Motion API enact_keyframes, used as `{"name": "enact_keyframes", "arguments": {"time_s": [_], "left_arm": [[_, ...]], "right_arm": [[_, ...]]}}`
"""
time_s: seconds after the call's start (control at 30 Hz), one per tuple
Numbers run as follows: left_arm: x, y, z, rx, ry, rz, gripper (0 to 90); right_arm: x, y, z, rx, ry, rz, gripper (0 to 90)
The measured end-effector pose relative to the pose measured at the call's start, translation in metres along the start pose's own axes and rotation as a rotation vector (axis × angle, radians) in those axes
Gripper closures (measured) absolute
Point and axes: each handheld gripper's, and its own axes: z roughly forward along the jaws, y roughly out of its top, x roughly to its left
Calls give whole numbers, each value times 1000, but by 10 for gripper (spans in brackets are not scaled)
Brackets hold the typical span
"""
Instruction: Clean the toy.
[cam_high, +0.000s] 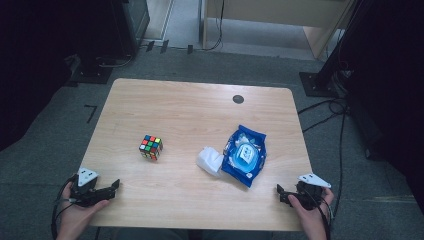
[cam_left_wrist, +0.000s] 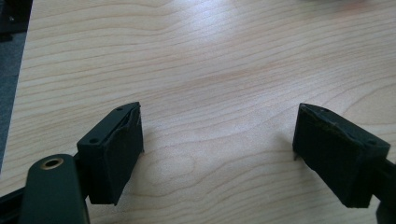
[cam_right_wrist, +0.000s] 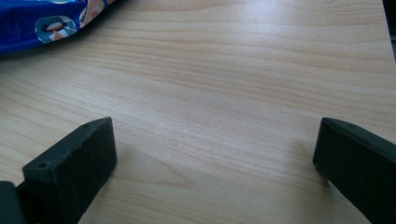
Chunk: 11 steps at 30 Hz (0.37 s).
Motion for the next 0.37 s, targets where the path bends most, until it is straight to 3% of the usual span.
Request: {"name": "enact_keyframes", "arguments": {"time_s": [0.37], "left_arm": [[-1,1,1,-1,0,-9,161]], "right_arm": [[0,0,0,0,0,0,0]]}}
